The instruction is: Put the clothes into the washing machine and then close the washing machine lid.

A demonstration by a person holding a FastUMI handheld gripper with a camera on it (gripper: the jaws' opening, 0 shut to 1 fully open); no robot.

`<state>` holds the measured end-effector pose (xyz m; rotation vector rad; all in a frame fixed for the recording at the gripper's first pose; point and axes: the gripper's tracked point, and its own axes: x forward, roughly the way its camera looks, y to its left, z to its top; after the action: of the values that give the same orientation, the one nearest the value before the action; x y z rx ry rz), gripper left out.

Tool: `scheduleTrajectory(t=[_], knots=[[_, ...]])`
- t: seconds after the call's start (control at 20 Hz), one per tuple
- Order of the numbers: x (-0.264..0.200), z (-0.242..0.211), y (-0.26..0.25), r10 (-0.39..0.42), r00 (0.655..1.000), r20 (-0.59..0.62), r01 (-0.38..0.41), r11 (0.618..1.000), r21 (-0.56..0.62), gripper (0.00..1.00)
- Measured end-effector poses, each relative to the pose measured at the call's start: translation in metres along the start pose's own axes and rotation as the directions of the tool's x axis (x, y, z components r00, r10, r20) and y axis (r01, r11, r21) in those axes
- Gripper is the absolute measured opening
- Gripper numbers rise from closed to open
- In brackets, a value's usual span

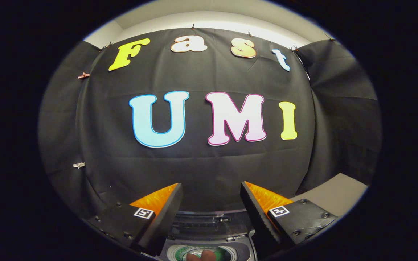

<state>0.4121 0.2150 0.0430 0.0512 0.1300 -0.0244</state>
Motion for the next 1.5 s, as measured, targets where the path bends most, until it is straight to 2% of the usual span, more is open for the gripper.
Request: scheduleTrajectory(t=[0.15, 0.3, 0.55, 0.75, 1.0, 1.05, 1.25, 1.5], knots=[[0.032, 0.000, 0.008, 0.008, 1.000, -0.030, -0.008, 1.000, -0.010, 0.99], [0.067, -0.025, 0.014, 0.013, 0.995, -0.102, -0.017, 0.999, -0.041, 0.99], [0.115, -0.077, 0.023, 0.041, 0.974, -0.225, -0.048, 0.999, -0.024, 0.99], [0.133, -0.132, 0.031, 0.079, 0.929, -0.361, -0.094, 0.995, -0.022, 0.99], [0.130, -0.179, 0.030, 0.066, 0.867, -0.493, -0.086, 0.996, -0.017, 1.00], [0.130, -0.184, 0.031, 0.083, 0.853, -0.516, -0.089, 0.996, 0.013, 0.99], [0.129, -0.183, 0.033, 0.134, 0.867, -0.480, -0.129, 0.991, 0.044, 1.00], [0.117, -0.183, 0.031, 0.137, 0.883, -0.450, -0.138, 0.990, 0.031, 1.00]])
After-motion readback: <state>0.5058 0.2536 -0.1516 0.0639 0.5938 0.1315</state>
